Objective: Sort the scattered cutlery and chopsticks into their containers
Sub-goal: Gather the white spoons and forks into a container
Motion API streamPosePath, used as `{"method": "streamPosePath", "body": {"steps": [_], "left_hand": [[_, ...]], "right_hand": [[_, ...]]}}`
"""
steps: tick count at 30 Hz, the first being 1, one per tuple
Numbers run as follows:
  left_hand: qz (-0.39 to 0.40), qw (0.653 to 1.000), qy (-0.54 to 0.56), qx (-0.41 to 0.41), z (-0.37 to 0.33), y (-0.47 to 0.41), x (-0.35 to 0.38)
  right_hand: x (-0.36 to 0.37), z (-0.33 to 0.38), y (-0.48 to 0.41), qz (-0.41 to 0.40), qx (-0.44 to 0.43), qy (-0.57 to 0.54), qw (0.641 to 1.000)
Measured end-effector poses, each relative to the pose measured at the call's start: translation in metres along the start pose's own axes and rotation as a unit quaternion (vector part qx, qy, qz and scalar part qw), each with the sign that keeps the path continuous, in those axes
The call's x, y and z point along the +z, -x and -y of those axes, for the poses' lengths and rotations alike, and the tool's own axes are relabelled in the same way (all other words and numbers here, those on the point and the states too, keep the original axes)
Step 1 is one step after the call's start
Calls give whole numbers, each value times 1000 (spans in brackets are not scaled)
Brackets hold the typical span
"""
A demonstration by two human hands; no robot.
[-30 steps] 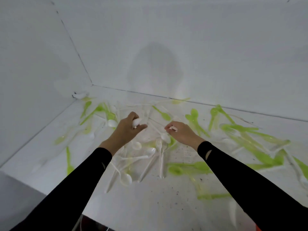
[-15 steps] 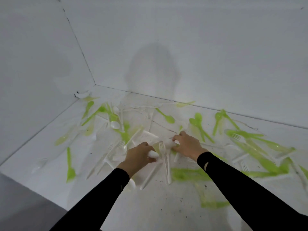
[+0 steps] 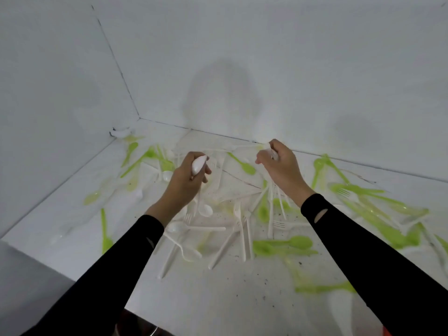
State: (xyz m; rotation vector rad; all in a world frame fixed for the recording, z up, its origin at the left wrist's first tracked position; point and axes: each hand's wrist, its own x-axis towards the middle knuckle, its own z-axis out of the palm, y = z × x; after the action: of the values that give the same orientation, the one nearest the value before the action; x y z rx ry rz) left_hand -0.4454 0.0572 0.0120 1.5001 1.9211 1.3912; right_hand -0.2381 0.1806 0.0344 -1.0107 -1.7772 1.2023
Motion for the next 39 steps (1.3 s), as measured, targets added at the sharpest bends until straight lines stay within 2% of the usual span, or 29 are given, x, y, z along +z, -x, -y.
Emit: {"method": "streamPosePath", "body": {"steps": [2, 3, 7, 9, 12, 16, 20, 23, 27, 30, 33, 35, 37, 39], "left_hand": [[-29, 999, -16, -18, -9, 9, -18], [-16, 999, -40, -27, -9, 16, -27], [103, 989, -79, -73, 7, 53, -45], [144, 980, -93, -100, 19, 73, -47], [200, 956, -189, -97, 40, 98, -39], [215, 947, -230, -69, 65, 125, -27], [200, 942, -268, -37, 68, 136, -17], [200, 930, -306, -25, 65, 131, -15], [117, 940, -319, 26, 54, 117, -26], [43, 964, -262, 23, 44, 99, -40], [-6, 984, -178, 30, 36, 80, -52], [-34, 985, -164, 27, 33, 72, -56], [-57, 991, -118, -4, 28, 65, -57], [-58, 996, -11, -69, 19, 62, -55]], "right_hand": [[14, 3, 2, 9, -4, 38, 999], [23, 4, 4, 24, -1, 55, 998], [57, -6, 11, 112, -39, 164, 979], [74, -11, 13, 131, -40, 161, 977], [101, -22, 19, 137, -23, 175, 975], [123, -40, 28, 176, 7, 187, 966], [120, -39, 24, 226, 62, 179, 956], [108, -27, 16, 230, 80, 126, 962], [83, -19, 7, 145, 39, 76, 986], [58, -26, 0, 68, 38, 28, 997], [45, -43, -1, 55, 103, 92, 989], [45, -52, 7, 116, 190, 180, 958], [48, -65, 17, 167, 237, 261, 921], [49, -78, 22, 149, 233, 286, 917]]}}
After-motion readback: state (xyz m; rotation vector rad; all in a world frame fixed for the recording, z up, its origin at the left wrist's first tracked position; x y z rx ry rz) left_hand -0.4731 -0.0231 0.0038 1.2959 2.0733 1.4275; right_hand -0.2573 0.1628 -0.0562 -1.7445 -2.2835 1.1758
